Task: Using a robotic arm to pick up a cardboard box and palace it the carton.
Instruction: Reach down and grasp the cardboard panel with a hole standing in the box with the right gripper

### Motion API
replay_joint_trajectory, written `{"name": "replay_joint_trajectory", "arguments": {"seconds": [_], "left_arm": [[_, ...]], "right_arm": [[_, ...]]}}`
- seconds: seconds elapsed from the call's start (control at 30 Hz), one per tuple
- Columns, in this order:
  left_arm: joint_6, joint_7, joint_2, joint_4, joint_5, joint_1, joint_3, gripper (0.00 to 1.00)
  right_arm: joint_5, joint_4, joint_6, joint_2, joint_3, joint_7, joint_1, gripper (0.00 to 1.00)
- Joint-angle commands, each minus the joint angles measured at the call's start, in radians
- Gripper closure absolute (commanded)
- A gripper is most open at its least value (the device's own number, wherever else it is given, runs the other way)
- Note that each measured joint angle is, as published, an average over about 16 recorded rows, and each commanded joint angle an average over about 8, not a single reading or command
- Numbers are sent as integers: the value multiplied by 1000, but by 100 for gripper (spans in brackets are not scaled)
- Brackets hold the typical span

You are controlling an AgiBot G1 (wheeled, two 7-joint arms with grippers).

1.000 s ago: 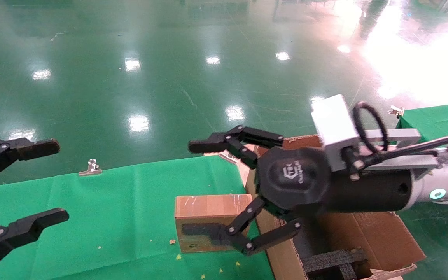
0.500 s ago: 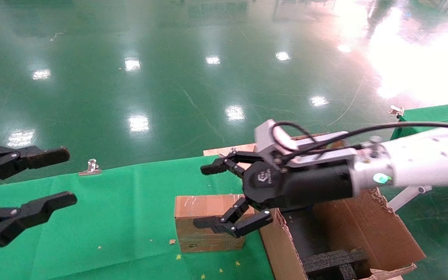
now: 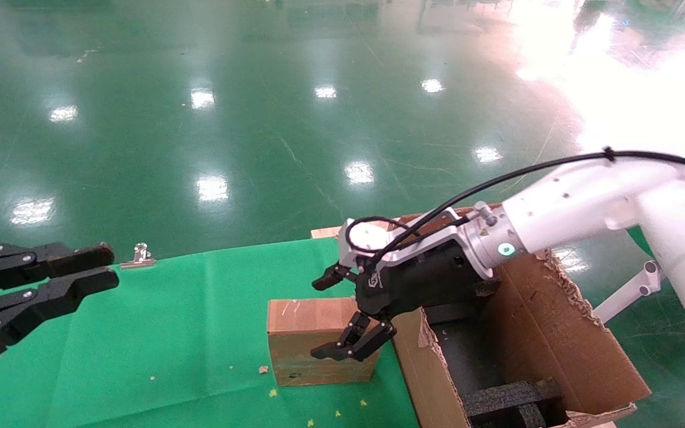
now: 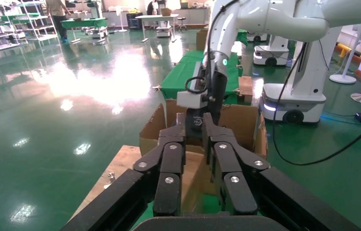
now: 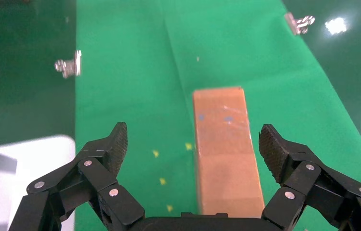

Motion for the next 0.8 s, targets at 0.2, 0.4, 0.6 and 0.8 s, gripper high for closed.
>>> {"name": "replay_joint_trajectory", "arguments": {"seconds": [0.2,0.4,0.6,0.8], "left_arm": [[0,0,0,0,0,0,0,100],[0,0,0,0,0,0,0,100],[0,0,0,0,0,0,0,65],[0,0,0,0,0,0,0,0]], "right_arm": [[-79,-138,4,-88,-107,-122,88,0],[-135,-257,9,-160,-173,-226,142,0],[-166,-351,7,-214,-214,-301,176,0],[-188,-384,7,-237,-238,-332,194,58]]}}
